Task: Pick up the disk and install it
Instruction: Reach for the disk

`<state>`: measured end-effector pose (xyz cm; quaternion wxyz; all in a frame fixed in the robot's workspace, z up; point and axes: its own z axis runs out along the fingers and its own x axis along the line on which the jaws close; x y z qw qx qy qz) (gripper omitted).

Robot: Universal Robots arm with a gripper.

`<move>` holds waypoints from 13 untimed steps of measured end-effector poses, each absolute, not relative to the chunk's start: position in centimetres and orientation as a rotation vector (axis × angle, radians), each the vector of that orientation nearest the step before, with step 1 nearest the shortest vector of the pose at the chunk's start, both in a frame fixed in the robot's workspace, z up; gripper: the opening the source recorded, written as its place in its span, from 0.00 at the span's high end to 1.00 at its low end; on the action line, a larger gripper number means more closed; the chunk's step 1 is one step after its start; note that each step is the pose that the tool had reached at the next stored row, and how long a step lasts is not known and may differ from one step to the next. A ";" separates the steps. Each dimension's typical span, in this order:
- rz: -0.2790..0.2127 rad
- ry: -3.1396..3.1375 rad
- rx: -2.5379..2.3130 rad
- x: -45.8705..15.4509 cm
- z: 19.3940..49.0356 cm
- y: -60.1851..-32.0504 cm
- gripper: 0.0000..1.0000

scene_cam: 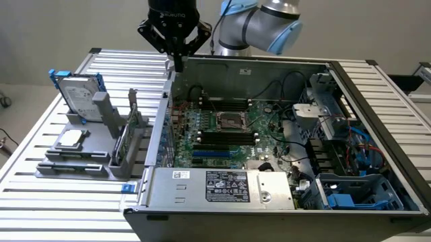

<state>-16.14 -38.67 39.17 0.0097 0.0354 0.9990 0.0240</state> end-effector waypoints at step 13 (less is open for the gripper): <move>0.074 3.121 0.111 -21.9 39.1 -36.3 0.89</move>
